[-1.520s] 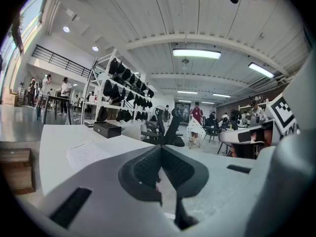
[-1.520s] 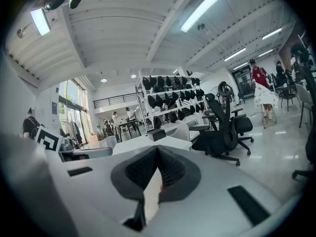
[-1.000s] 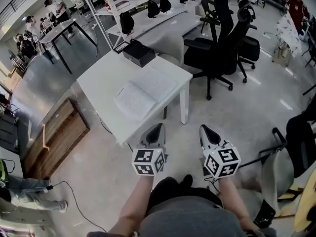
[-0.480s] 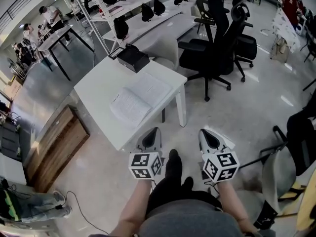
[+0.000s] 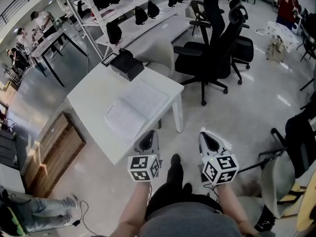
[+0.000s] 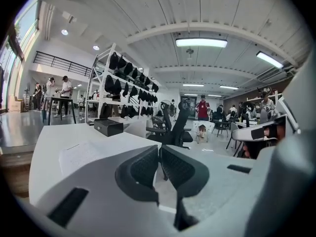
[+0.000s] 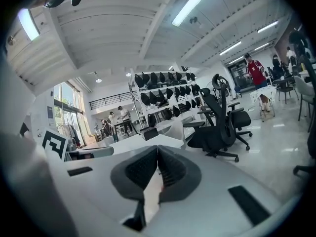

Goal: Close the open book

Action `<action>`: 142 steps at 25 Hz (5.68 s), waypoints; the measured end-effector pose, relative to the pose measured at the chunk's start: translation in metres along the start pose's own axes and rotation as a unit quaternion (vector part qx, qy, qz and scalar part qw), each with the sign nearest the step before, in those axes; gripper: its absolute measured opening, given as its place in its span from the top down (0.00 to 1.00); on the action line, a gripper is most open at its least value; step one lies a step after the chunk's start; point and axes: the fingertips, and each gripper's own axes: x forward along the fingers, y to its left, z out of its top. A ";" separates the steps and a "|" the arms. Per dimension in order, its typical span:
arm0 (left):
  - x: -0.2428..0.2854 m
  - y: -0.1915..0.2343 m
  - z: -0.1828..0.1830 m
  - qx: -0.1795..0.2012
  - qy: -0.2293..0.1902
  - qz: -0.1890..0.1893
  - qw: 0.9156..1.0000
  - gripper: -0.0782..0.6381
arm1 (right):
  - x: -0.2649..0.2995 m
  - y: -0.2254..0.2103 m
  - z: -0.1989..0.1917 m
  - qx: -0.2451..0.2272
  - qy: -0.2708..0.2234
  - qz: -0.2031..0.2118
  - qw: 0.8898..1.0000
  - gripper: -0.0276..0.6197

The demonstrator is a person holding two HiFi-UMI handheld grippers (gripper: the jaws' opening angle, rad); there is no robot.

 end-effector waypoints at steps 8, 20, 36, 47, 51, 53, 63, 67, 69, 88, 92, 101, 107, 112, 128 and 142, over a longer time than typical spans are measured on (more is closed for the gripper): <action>0.059 0.033 0.008 -0.021 0.014 -0.004 1.000 0.80 | 0.062 -0.016 0.014 -0.001 0.016 -0.005 1.000 0.95; 0.140 0.106 0.027 -0.029 0.027 0.008 0.999 0.77 | 0.185 -0.019 0.041 0.000 0.039 0.000 0.999 0.95; 0.179 0.174 0.045 -0.071 0.019 0.038 0.997 0.70 | 0.283 0.009 0.060 -0.015 0.065 0.044 0.997 0.95; 0.168 0.198 0.038 -0.103 0.022 0.142 0.984 0.70 | 0.339 0.034 0.059 -0.036 0.111 0.163 0.980 0.95; 0.159 0.206 0.032 -0.124 0.020 0.196 0.973 0.70 | 0.358 0.045 0.055 -0.048 0.137 0.217 0.965 0.95; 0.155 0.209 0.030 -0.133 0.019 0.222 0.966 0.70 | 0.365 0.049 0.053 -0.054 0.150 0.241 0.957 0.95; 0.119 0.204 0.011 -0.188 0.010 0.349 0.918 0.70 | 0.385 0.073 0.039 -0.089 0.204 0.350 0.910 0.95; 0.100 0.194 -0.002 -0.213 0.005 0.394 0.894 0.69 | 0.381 0.082 0.028 -0.100 0.228 0.387 0.888 0.95; 0.091 0.188 -0.009 -0.231 0.002 0.413 0.881 0.69 | 0.379 0.086 0.023 -0.105 0.238 0.403 0.878 0.95; 0.031 0.126 -0.080 -0.376 -0.033 0.489 0.786 0.69 | 0.335 0.128 -0.031 -0.162 0.306 0.494 0.798 0.95; 0.035 0.121 -0.093 -0.406 -0.035 0.478 0.778 0.69 | 0.332 0.129 -0.039 -0.166 0.313 0.495 0.794 0.95; 0.046 0.117 -0.105 -0.480 -0.074 0.442 0.754 0.69 | 0.327 0.125 -0.043 -0.175 0.317 0.492 0.792 0.95; 0.054 0.121 -0.105 -0.539 -0.122 0.406 0.728 0.69 | 0.328 0.120 -0.041 -0.177 0.318 0.488 0.793 0.95; 0.059 0.127 -0.098 -0.577 -0.169 0.370 0.708 0.67 | 0.329 0.119 -0.041 -0.178 0.319 0.487 0.794 0.95; 0.063 0.141 -0.108 -0.652 -0.240 0.320 0.644 0.67 | 0.333 0.124 -0.039 -0.182 0.315 0.483 0.797 0.95; 0.057 0.162 -0.108 -0.677 -0.267 0.288 0.622 0.67 | 0.338 0.120 -0.035 -0.173 0.311 0.466 0.810 0.95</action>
